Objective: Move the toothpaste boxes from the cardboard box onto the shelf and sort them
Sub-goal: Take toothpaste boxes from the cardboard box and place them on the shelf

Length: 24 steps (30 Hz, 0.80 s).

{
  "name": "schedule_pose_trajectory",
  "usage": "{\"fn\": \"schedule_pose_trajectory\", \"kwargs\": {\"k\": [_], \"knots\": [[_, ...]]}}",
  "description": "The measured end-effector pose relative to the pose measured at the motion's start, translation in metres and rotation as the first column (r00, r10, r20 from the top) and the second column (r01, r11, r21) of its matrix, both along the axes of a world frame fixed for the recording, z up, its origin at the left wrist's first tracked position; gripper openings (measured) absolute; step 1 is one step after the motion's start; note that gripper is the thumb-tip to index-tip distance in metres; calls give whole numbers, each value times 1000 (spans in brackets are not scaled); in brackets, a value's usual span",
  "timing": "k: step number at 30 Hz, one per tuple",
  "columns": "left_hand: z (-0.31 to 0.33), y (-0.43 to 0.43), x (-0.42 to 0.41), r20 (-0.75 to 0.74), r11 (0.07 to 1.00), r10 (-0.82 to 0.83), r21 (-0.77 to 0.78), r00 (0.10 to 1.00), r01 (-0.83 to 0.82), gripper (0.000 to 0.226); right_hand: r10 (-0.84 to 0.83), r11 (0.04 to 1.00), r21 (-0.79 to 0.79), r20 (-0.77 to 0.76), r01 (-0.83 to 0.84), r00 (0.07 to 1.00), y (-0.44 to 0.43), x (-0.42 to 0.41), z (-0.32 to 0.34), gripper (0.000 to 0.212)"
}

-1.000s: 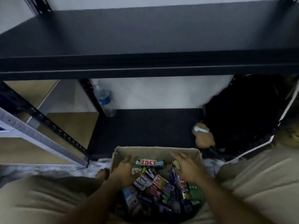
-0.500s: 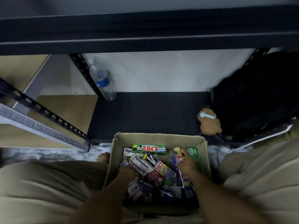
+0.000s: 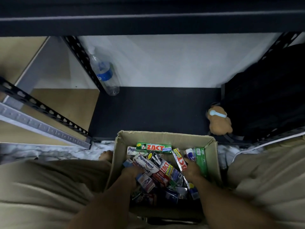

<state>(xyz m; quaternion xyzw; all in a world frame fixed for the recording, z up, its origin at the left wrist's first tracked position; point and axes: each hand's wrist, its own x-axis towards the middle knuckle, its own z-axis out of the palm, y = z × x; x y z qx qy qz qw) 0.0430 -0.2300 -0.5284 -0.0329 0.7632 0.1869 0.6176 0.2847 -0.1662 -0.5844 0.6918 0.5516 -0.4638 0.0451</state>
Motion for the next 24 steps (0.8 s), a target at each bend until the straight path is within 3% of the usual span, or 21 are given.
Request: {"fn": "schedule_pose_trajectory", "kwargs": {"k": [3, 6, 9, 13, 15, 18, 22, 24], "knots": [[18, 6, -1, 51, 998, 59, -3, 997, -59, 24, 38, 999, 8, 6, -38, 999, 3, -1, 8, 49], [28, 10, 0, 54, 979, 202, -17, 978, -202, 15, 43, 999, -17, -5, -43, 999, 5, 0, 14, 52], [31, 4, 1, 59, 972, 220, 70, 974, -224, 15, 45, 997, -63, -24, -46, 999, 1, 3, 16, 54], [36, 3, 1, 92, 936, 333, 88, 938, -341, 16, 63, 998, -20, -93, -65, 994, -8, 3, 23, 21], [33, 2, -1, 111, 901, 384, 170, 916, -399, 27, 99, 995, -13, -99, -100, 990, -13, 1, 25, 19], [42, 3, 1, 189, 886, 337, 269, 922, -379, 40, 145, 988, -39, -107, -150, 984, -19, -1, 24, 28], [66, 4, 7, 144, 881, 230, 389, 962, -269, 26, 169, 984, -25, -147, -175, 975, -23, -3, 24, 18], [68, 3, 6, 132, 884, 163, 421, 978, -204, 30, 149, 988, -23, -166, -155, 975, -25, 1, 20, 19]]}}
